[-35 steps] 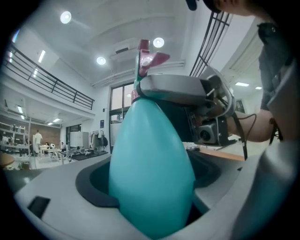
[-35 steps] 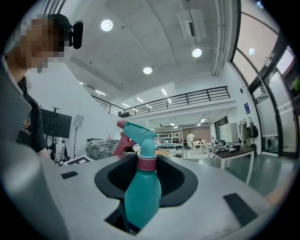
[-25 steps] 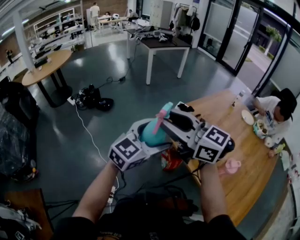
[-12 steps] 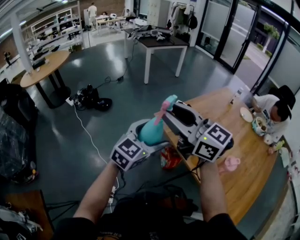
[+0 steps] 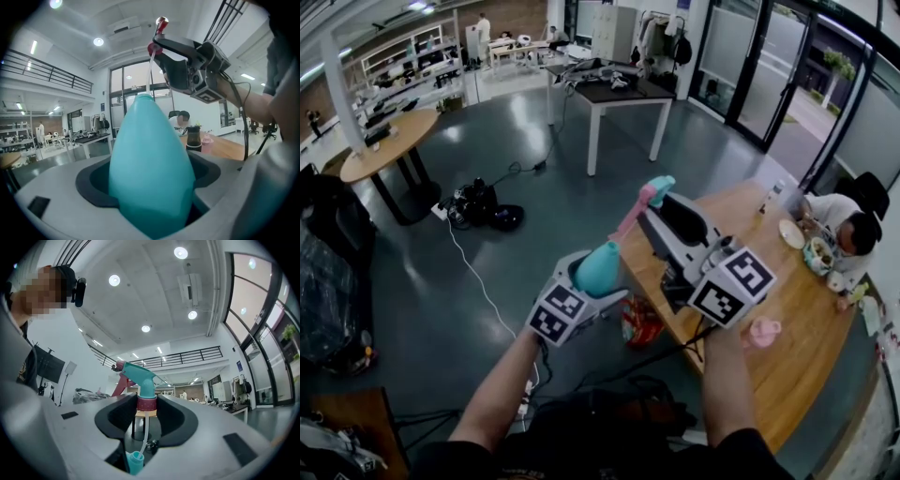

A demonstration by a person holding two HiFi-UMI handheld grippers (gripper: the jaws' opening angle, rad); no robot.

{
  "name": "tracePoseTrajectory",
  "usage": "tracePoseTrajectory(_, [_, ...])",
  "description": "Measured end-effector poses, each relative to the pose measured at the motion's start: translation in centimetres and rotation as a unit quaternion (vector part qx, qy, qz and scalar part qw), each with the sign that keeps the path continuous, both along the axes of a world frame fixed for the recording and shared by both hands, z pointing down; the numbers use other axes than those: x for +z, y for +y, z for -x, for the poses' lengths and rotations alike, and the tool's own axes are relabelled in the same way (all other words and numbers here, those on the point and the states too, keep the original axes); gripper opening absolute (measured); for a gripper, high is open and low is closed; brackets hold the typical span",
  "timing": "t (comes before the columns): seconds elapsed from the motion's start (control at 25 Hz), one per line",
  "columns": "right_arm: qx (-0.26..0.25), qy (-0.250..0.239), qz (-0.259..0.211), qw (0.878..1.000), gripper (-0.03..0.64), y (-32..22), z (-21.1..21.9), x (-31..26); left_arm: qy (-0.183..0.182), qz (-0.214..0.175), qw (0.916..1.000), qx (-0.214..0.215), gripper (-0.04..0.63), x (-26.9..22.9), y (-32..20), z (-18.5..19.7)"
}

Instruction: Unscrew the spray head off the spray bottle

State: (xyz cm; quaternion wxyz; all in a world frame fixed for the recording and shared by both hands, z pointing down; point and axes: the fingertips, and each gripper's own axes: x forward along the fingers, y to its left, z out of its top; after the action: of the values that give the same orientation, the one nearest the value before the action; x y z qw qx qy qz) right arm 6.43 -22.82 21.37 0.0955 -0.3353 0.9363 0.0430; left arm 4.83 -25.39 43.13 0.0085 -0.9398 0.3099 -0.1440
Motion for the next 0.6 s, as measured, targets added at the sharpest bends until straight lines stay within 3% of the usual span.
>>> tracePoseTrajectory(0.28, [0.065, 0.006, -0.017, 0.998, 0.137, -1.0, -1.7, -0.1, 0.001, 0.001, 0.9996, -0.027, 0.443, 0.2, -1.1, 1.4])
tracePoseTrajectory(0.6, [0.118, 0.022, 0.007, 0.993, 0.137, -2.6, -3.1, 3.3, 0.027, -0.014, 0.9989, -0.037, 0.443, -2.5, -1.2, 1.7])
